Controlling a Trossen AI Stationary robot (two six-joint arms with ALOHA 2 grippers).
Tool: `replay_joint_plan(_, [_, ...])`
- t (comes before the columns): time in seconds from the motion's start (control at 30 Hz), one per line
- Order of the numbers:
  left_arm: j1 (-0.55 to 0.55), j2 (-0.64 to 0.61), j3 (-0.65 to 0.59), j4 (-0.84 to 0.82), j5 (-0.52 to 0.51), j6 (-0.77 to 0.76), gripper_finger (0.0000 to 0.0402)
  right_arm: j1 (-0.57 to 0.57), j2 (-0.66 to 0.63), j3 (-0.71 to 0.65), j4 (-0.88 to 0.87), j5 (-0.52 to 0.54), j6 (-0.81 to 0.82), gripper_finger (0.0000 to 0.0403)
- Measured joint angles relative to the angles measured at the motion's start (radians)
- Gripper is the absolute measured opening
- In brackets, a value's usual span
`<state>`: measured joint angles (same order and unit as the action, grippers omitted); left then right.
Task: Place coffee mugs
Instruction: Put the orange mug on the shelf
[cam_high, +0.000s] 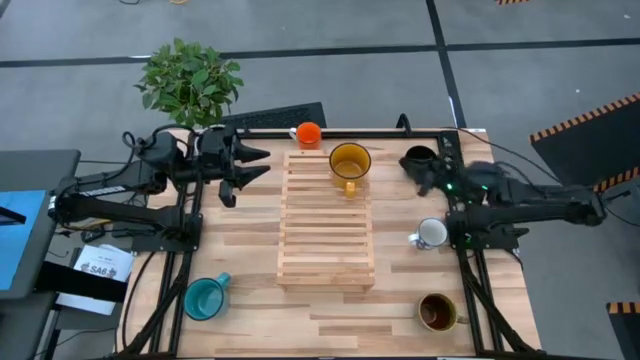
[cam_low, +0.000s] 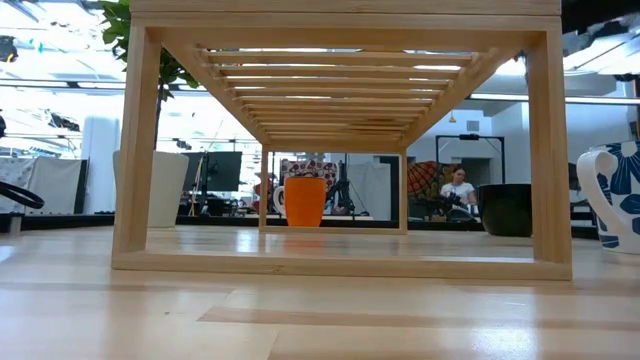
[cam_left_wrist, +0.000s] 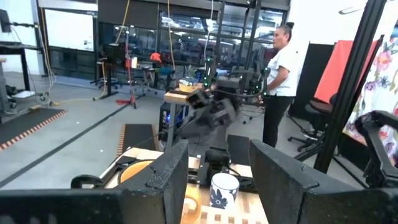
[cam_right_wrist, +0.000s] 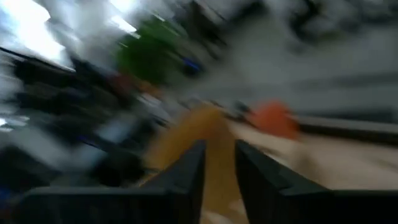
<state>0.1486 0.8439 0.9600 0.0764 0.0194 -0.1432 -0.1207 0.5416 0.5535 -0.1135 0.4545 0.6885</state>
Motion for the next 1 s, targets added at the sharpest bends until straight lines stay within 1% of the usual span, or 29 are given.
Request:
replay_joint_plan(0.1, [0.0,0.0,0.0,-0.023,0.0,-0.001,0.0153,-0.115,0.084,0.157,-0.375,-0.005,0.078,0.0168])
replay_joint_plan(0.17, [0.0,0.0,0.0,-0.034,0.0,-0.001,0.0153,-0.199,0.137,0.229,-0.609,-0.029,0.127,0.0196])
replay_joint_plan(0.23, [0.0,0.0,0.0,-0.047,0.0,-0.001,0.0153,-0.284,0.19,0.265,-0.756,-0.095,0.149,0.0216])
replay_joint_plan(0.3, [0.0,0.0,0.0,-0.062,0.0,-0.001,0.0153,-0.357,0.238,0.264,-0.837,-0.188,0.151,0.0228])
replay_joint_plan(0.4, [0.0,0.0,0.0,-0.069,-0.007,0.002,0.0153,-0.439,0.303,0.25,-0.858,-0.277,0.099,0.0234])
replay_joint_plan(0.47, [0.0,0.0,0.0,-0.062,-0.028,0.003,0.0153,-0.478,0.342,0.245,-0.85,-0.297,0.068,0.0234])
replay_joint_plan(0.57, [0.0,0.009,0.001,-0.033,-0.152,-0.019,0.0153,-0.523,0.374,0.245,-0.815,-0.318,0.064,0.0234])
replay_joint_plan(0.63, [0.003,0.02,0.001,-0.026,-0.207,-0.026,0.0153,-0.545,0.374,0.245,-0.793,-0.336,0.05,0.0234])
replay_joint_plan(0.73, [0.017,0.042,0.004,-0.008,-0.205,-0.009,0.0153,-0.566,0.348,0.245,-0.763,-0.35,0.038,0.0234])
replay_joint_plan(0.87, [0.058,0.111,0.054,-0.024,-0.198,-0.036,0.0153,-0.576,0.284,0.272,-0.775,-0.356,0.037,0.0234])
replay_joint_plan(0.93, [0.097,0.166,0.099,-0.065,-0.18,-0.043,0.0153,-0.575,0.248,0.291,-0.772,-0.364,0.037,0.0234])
replay_joint_plan(1.0, [0.153,0.233,0.165,-0.153,-0.147,-0.046,0.0153,-0.575,0.219,0.307,-0.767,-0.381,0.038,0.0234])
